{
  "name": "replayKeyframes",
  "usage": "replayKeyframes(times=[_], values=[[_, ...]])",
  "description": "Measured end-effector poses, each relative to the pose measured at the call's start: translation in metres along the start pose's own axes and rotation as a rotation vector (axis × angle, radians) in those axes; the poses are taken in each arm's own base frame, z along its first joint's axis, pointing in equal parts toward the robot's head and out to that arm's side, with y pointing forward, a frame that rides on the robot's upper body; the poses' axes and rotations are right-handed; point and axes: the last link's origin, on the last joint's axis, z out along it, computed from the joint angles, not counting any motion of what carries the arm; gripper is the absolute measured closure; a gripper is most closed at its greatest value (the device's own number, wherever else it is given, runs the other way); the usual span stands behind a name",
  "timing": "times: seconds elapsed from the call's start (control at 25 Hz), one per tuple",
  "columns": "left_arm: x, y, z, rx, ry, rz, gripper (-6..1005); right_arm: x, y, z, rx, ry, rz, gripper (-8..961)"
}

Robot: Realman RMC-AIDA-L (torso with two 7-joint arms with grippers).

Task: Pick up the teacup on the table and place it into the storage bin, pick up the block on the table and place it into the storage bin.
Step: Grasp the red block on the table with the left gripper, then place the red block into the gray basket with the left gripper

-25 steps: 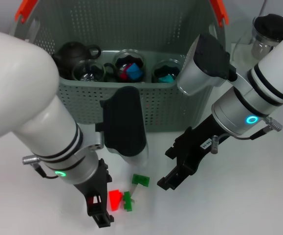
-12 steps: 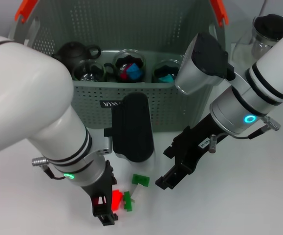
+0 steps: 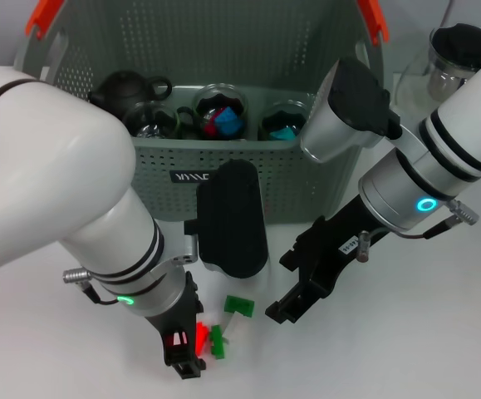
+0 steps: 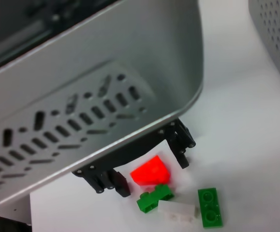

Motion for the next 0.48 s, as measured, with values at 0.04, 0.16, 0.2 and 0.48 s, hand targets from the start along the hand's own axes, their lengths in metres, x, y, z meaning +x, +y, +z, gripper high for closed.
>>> replayKeyframes(times=[0.04, 0.16, 0.2, 0.48], values=[[0.0001, 0.0001, 0.0004, -0.002, 0.000, -0.001, 195, 0.0003, 0.0000, 0.0001, 0.000, 0.000, 0.001, 8], [0.0010, 0.0010, 0.0000, -0.009, 0.001, 0.000, 203, 0.0008, -0.0003, -0.0001, 0.001, 0.000, 0.004, 8], [0.0012, 0.0014, -0.0006, -0.011, 0.001, 0.001, 205, 0.0009, -0.0005, -0.0002, 0.001, 0.001, 0.005, 8], [-0.0005, 0.0024, -0.0050, -0.023, -0.004, -0.005, 560, 0.0014, -0.0005, -0.0002, 0.001, 0.001, 0.001, 9]])
